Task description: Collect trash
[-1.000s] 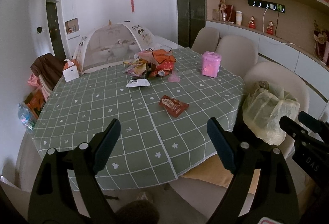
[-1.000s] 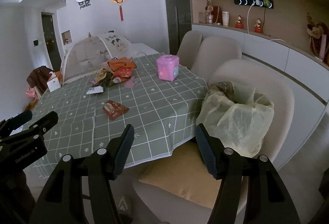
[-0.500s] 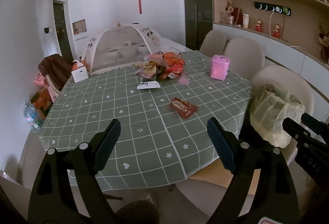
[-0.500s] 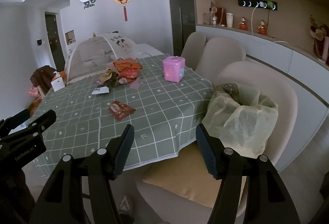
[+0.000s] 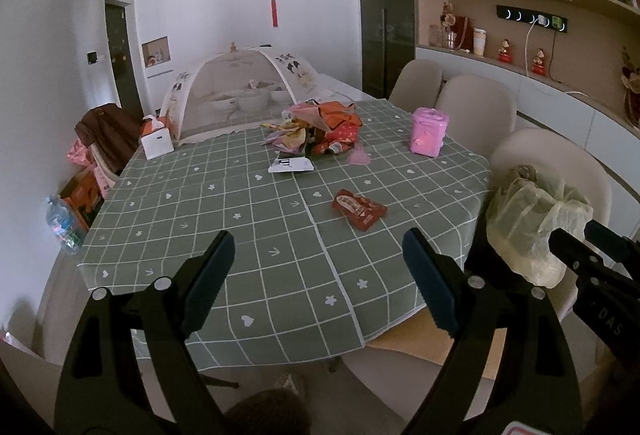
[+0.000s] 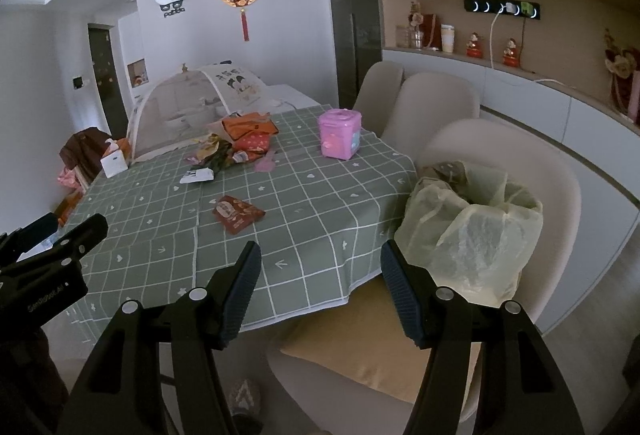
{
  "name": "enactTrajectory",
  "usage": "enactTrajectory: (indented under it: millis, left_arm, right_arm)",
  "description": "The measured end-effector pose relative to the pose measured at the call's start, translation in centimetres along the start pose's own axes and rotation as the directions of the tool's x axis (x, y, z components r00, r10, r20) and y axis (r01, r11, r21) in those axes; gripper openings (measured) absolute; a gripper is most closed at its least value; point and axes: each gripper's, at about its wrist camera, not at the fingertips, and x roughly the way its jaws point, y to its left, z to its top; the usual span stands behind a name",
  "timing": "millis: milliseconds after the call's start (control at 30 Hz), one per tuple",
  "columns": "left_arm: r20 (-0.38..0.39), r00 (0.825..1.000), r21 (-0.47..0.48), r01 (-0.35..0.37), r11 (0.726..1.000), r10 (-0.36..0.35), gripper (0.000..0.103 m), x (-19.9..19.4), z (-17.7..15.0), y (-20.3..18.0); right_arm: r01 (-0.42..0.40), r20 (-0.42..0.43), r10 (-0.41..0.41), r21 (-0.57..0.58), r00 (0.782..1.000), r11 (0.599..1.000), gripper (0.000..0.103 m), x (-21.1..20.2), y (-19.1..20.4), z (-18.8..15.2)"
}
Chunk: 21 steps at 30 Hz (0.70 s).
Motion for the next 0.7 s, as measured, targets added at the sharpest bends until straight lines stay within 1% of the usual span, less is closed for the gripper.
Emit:
enactTrajectory:
  millis: [333,700]
  left_arm:
    - [-0.011,1.0,0.006,0.008,1.0,-0.008,0.082,0.2,0.1,-0.3]
    - [-0.032,0.999,-0.004,0.011,1.0,-0.011,0.082,1.8,0.3,0.0]
  right_arm:
    - [0.004,-0.006,-0.004,0.006,1.0,1.0,0.059,0.2,-0.5,0.2]
    - [0.011,-0.015,-0.011,0.001,1.0,1.0,0.059,1.2,-0.7,0.6]
